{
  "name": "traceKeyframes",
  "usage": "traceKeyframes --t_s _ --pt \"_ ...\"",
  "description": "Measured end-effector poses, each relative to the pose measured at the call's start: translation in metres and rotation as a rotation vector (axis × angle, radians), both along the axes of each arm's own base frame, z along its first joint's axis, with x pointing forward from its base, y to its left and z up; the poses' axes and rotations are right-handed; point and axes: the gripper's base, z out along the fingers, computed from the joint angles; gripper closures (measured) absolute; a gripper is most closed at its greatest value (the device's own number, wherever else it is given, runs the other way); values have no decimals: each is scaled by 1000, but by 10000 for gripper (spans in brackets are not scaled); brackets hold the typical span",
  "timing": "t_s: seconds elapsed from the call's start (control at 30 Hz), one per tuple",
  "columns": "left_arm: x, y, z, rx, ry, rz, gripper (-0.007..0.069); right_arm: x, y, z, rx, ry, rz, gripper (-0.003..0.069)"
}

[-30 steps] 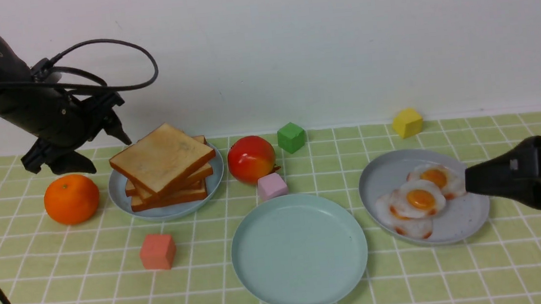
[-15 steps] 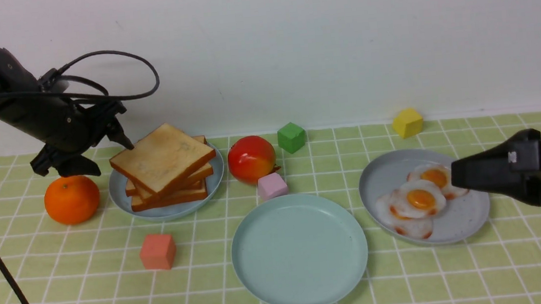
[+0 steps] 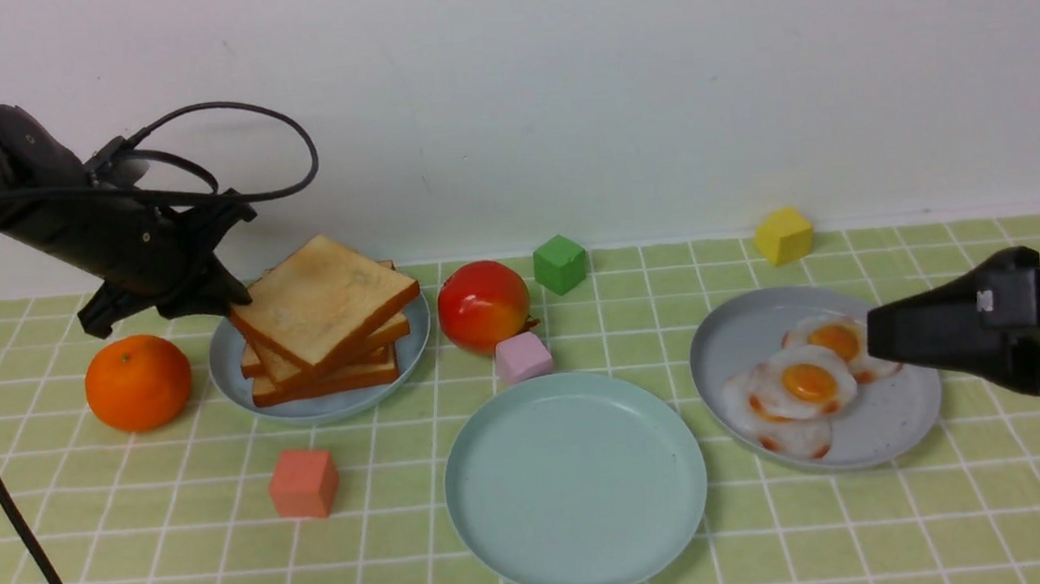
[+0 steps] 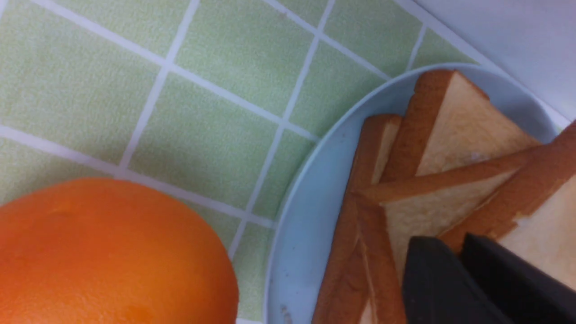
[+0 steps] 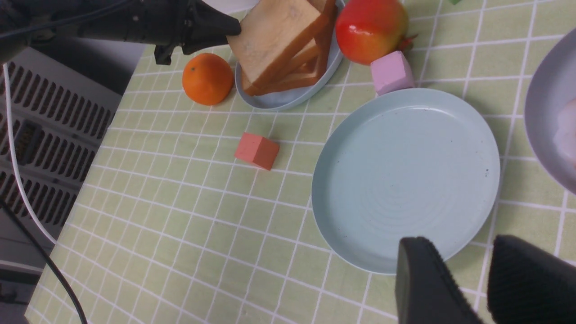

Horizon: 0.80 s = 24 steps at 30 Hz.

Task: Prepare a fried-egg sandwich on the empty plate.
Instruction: Use the left arm to grab a slice of bread, then use the left arm to put a slice of bread into the empty plate in the middle

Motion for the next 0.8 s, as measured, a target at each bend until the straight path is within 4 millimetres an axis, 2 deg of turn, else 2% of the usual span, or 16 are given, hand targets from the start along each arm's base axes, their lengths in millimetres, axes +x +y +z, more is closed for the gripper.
traceKeyframes --t_s 0.1,0.13,0.17,0.27,0.3,0.33,0.37,0.43,0.5,0.6,0.63,0.67,0.8 --pt "-4 1 8 37 -2 -26 588 0 0 0 0 0 0 418" --pt "-7 2 22 72 -28 -47 588 0 0 0 0 0 0 418" --pt "-8 3 24 75 -32 -50 588 0 0 0 0 0 0 418" --pt "-19 2 64 139 -134 -122 588 0 0 0 0 0 0 418" --pt "-21 2 70 150 -148 -136 588 0 0 0 -1 0 0 418" --pt "-28 -2 88 180 -199 -198 588 0 0 0 -3 0 1 418" --pt "-30 -3 92 188 -213 -219 588 0 0 0 -3 0 1 418" --pt "-41 -20 113 197 -283 -365 588 0 0 -1 -14 -1 3 418" --pt "-51 -48 119 168 -319 -562 588 0 -1 -2 -31 -2 7 418" --pt "-64 -92 108 74 -347 -779 588 0 -2 -2 -47 -5 8 418" --pt "-64 -95 105 71 -348 -795 588 0 -2 -2 -48 -5 8 418" --pt "-68 -118 89 13 -338 -851 588 0 -2 -2 -51 -6 8 418" --pt "-63 -152 40 -21 -274 -878 588 1 -2 -2 -52 -13 -1 418"
